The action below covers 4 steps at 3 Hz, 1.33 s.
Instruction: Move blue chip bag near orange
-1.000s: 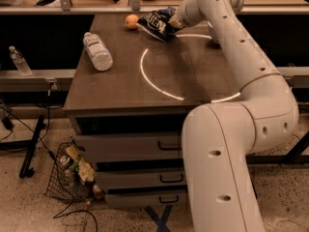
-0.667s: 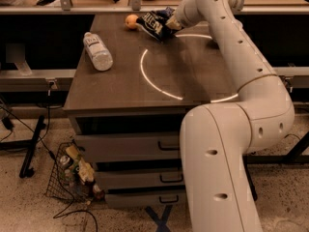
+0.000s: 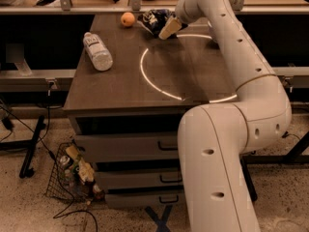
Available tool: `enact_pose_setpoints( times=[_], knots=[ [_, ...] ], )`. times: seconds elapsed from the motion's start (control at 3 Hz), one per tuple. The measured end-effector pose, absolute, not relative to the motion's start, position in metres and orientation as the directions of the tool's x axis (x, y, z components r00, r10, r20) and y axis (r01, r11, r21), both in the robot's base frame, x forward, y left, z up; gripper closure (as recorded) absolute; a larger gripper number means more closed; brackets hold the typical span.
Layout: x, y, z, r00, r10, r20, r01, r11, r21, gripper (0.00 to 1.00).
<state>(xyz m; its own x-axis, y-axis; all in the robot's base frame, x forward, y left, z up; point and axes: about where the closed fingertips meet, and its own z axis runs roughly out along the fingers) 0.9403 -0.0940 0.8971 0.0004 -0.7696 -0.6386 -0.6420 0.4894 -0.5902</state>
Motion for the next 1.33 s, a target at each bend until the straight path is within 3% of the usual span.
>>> enact_pose_setpoints(
  times=[0.67,1.33],
  knots=[
    [0.931,-0.115,0.955,0.043,-0.743,-0.668,-0.576,0.528,-0.624,0.0],
    [0.888,-0.151,1.062,0.12,-0.628,-0.769,-0.472,0.645,-0.601,0.0]
  ],
)
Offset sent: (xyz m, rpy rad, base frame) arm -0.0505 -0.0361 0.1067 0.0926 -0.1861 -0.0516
